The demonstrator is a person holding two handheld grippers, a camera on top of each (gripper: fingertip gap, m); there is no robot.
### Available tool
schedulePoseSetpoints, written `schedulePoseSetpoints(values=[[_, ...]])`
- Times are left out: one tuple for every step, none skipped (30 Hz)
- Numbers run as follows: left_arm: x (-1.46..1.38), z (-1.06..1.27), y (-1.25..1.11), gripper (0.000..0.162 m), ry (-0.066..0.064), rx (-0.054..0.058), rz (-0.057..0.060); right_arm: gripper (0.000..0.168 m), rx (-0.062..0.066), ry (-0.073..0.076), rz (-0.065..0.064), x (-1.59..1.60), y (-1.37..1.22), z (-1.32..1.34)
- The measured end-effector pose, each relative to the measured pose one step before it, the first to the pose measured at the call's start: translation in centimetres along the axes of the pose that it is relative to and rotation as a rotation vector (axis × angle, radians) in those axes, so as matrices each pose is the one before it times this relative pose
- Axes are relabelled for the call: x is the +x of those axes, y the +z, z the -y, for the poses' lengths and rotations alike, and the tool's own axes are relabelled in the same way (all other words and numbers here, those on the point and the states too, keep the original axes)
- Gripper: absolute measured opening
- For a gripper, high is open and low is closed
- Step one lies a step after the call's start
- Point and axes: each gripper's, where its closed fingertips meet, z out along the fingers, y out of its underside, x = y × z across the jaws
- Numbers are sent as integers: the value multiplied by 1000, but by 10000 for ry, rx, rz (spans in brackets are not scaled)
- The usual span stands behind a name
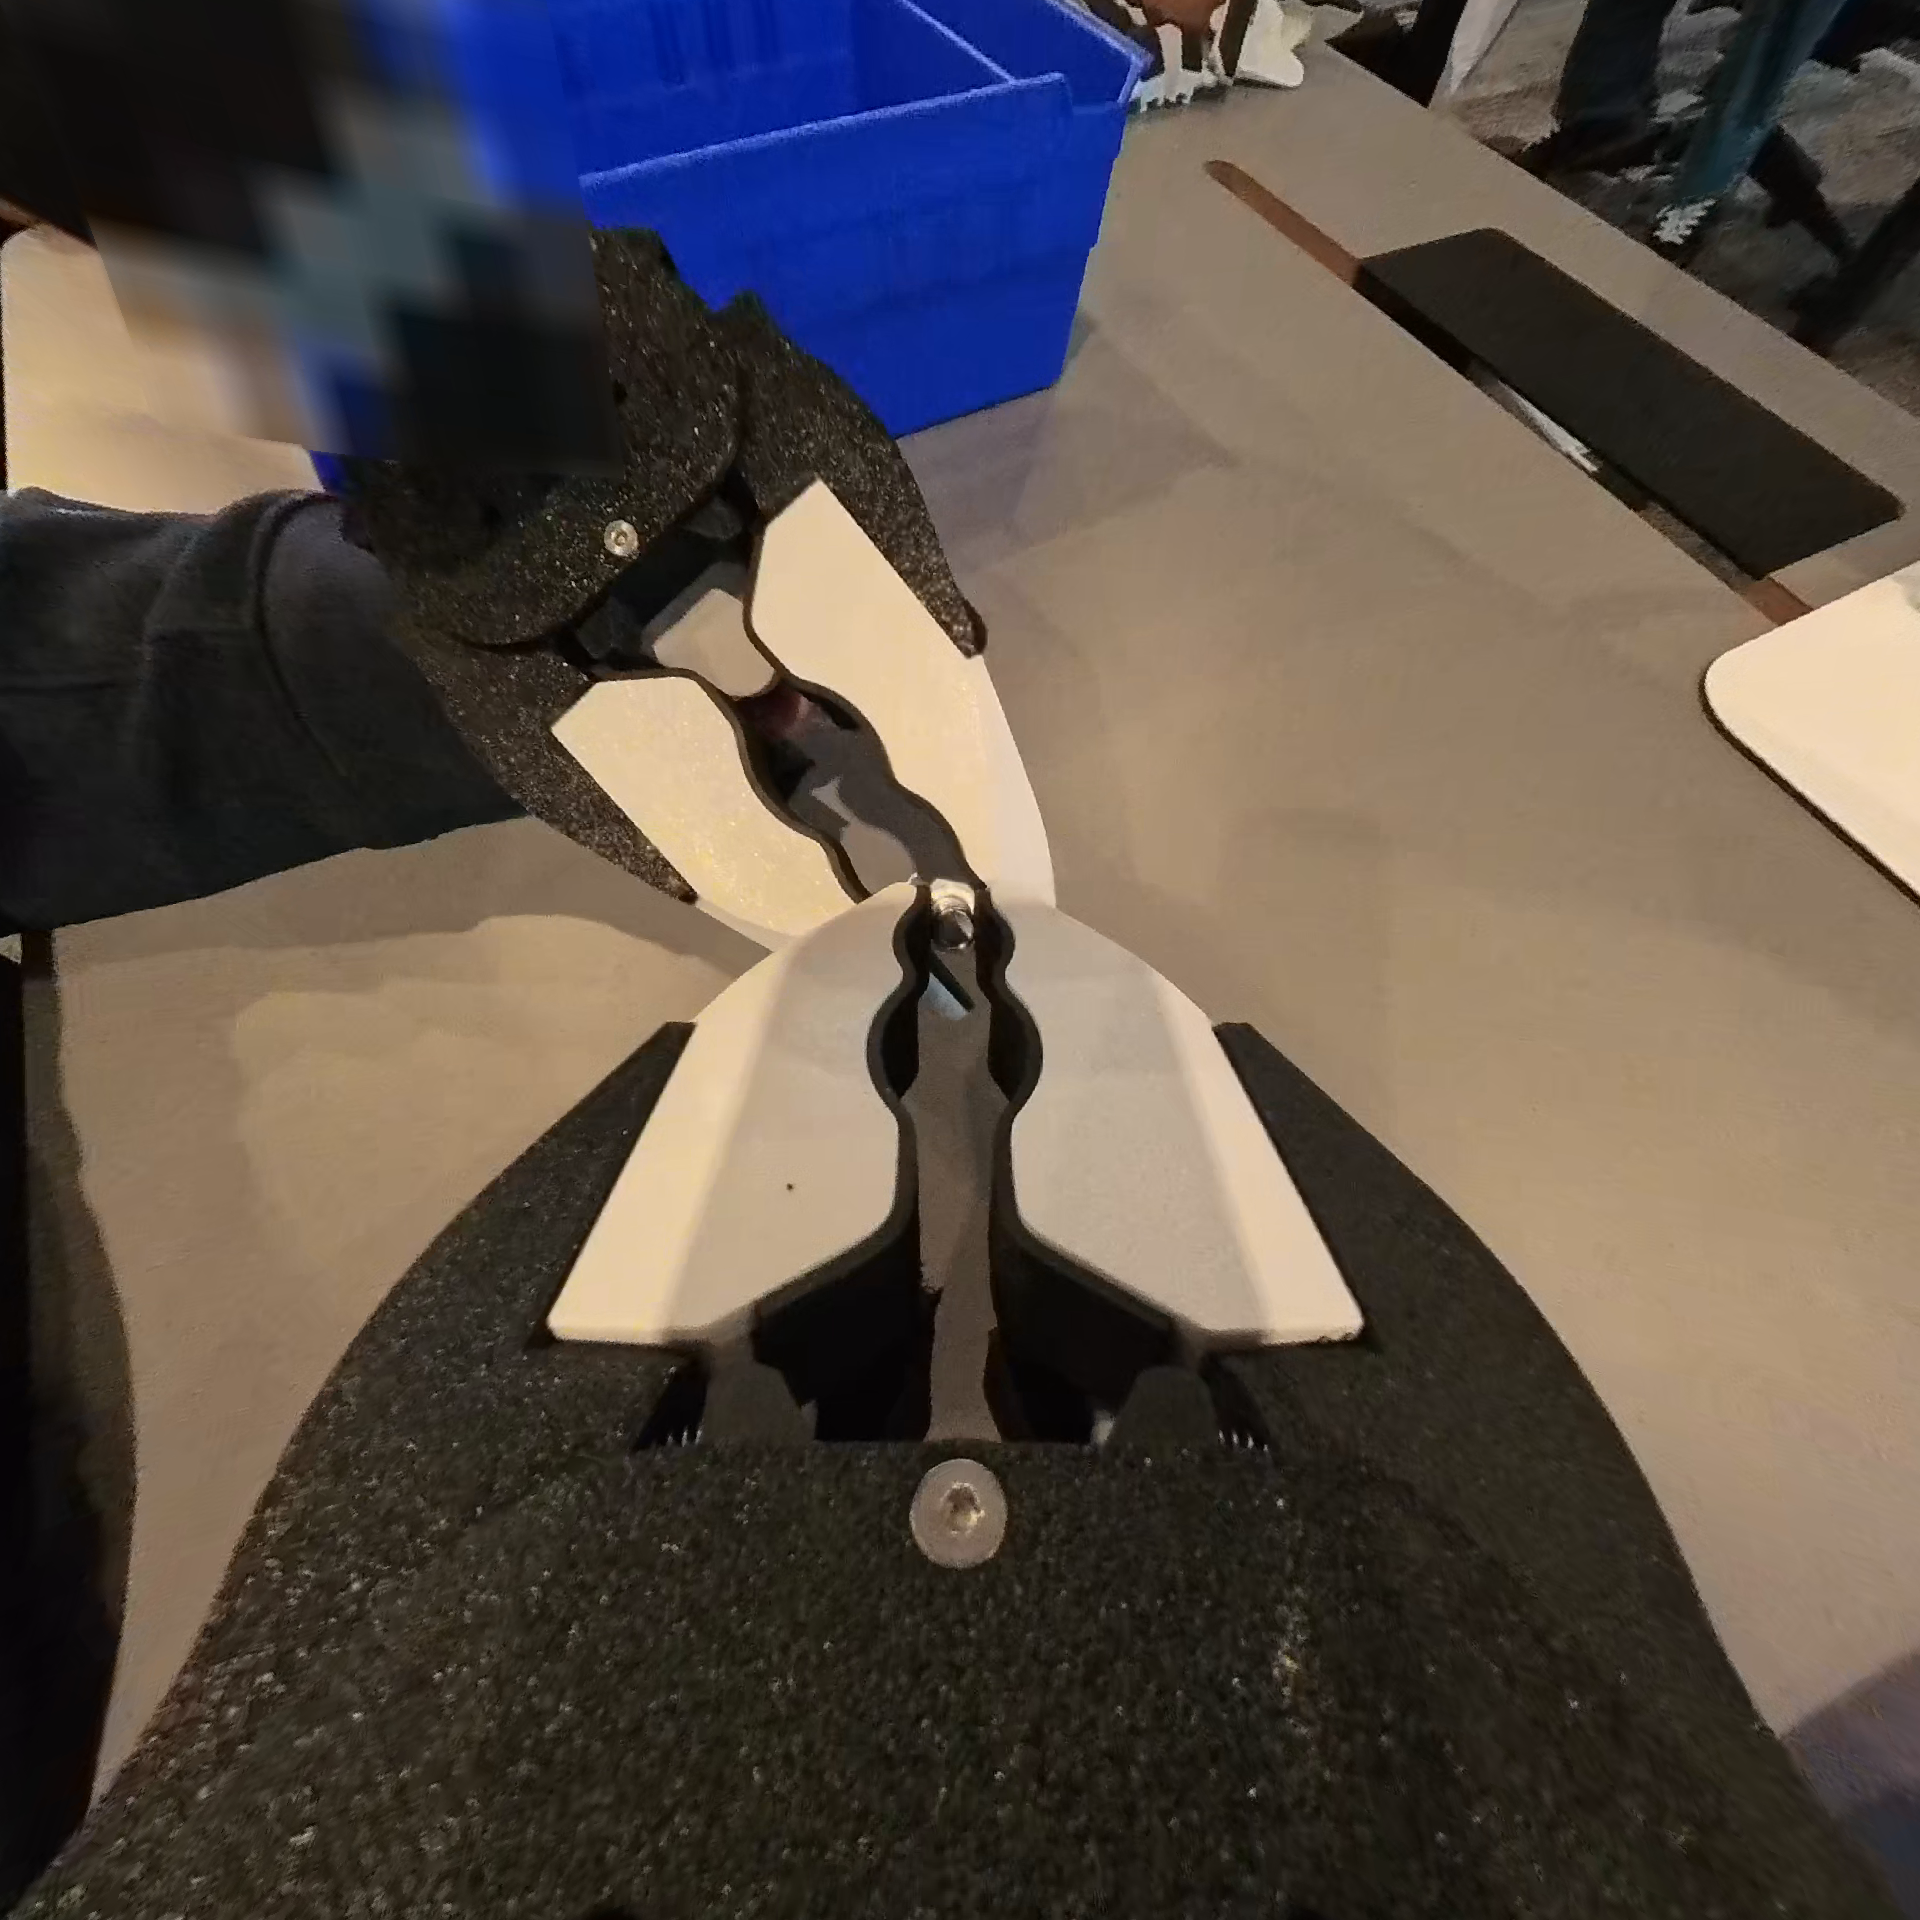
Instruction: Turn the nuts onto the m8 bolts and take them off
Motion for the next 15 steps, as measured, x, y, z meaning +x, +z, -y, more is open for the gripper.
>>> schedulePoseSetpoints(values=[[10, -13, 77, 18, -68, 27, -13, 8, -14, -7, -68, 89, -4, -73], [-48, 26, 59, 26, -103, 34, -4, 8, 6, -12, -66, 93, -87, -24], [-207, -43, 62, 36, -149, -20, 93, 8, 42, 11, -57, 103, -220, 90], [-204, -128, 49, 44, -143, -72, 75, 8, 66, -3, -78, 182, -418, 214], [-224, -140, 51, 49, -122, -68, 87, 8, 64, -38, -158, 365, -667, 310], [-184, -146, 25, 53, -87, -53, 79, 8, 58, -96, -294, 709, -955, 426], [-157, -137, -10, 53, -49, -46, 69, 8, 54, -145, -445, 1142, -1236, 482], [-182, -91, -11, 52, -23, -26, 103, 8, 34, -129, -612, 1665, -1504, 492], [-182, -49, -38, 52, -5, -15, 106, 8, 30, -72, -751, 2189, -1674, 451], [-89, -16, -30, 52, 1, -5, 49, 8, -15, 5, -818, 2630, -1669, 303], [-71, 7, -33, 52, -14, 2, 30, 8, -244, 96, -869, 3011, -1491, -124], [-69, -5, -24, 51, -18, -6, 39, 8, -498, 68, -814, 3145, -1149, -639], [-46, -30, -14, 50, -5, -17, 24, 8, -659, 92, -738, 3184, -639, -1108], [-37, -38, 6, 50, -11, -18, 12, 8, -765, 130, -530, 2942, -28, -1501], [-32, -44, 20, 50, -33, -20, 3, 8, -825, 184, -69, 2251, 604, -1738]])
